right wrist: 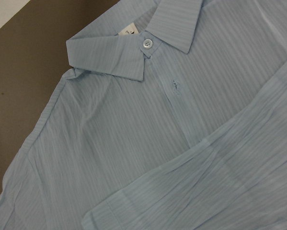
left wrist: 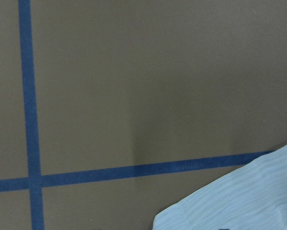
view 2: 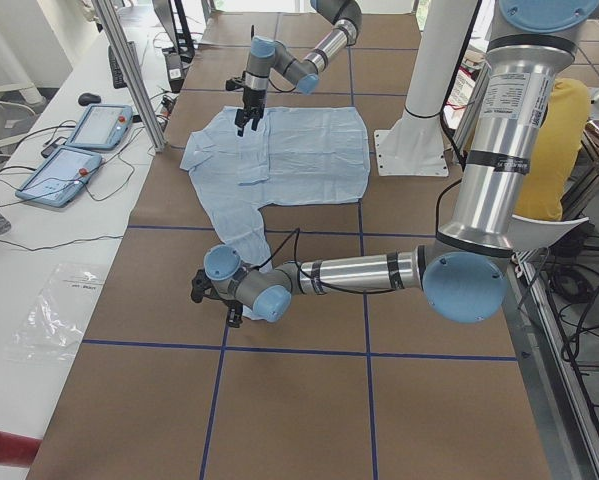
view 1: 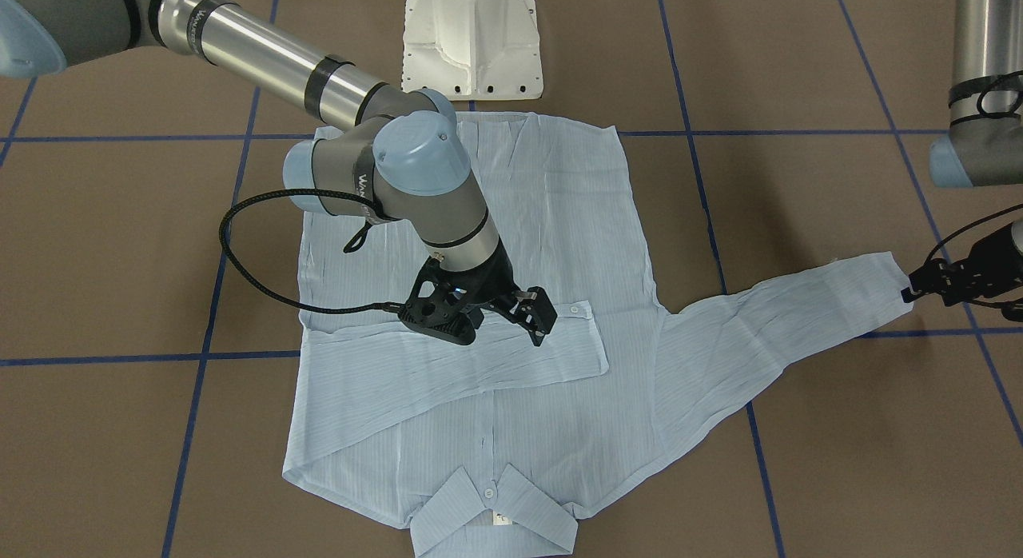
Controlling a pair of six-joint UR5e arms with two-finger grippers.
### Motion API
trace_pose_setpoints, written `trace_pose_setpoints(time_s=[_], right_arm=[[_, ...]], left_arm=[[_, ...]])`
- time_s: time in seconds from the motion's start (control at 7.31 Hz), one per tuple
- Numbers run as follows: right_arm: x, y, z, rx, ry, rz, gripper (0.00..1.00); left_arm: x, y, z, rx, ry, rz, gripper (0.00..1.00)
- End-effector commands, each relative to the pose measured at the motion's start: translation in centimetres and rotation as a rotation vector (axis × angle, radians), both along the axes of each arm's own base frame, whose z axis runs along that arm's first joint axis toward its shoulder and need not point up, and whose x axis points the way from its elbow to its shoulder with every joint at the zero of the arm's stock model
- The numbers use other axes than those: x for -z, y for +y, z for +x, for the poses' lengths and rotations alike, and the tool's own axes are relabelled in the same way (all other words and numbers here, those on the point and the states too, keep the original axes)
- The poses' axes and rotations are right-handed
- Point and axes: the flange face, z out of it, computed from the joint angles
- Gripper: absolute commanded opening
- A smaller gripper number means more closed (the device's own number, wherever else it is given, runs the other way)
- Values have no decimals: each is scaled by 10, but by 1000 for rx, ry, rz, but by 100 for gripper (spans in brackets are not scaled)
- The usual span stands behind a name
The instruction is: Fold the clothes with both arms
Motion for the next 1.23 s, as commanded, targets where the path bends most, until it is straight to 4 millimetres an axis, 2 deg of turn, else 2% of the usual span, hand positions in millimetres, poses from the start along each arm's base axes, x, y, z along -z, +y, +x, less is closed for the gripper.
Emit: trace_pose_setpoints(time_s=[0.0,0.68,0.82,0.96,1.09], right_arm=[[-7,-1,8,-4,-1,3,100],[-8,-2,10,-7,-1,3,100],[-7,-2,10,-7,-1,3,100],[-6,-2,10,-7,-3,4,100],[-6,-3,11,-9,-3,3,100]], left_arm=[[-5,6,13,-21,-4,-13,72],[-13,10,12,-21,-13,-25,55],[-14,11,12,-20,-14,-28,34],[-17,12,11,-20,-17,-35,0],[-17,14,10,-23,-7,-40,0]])
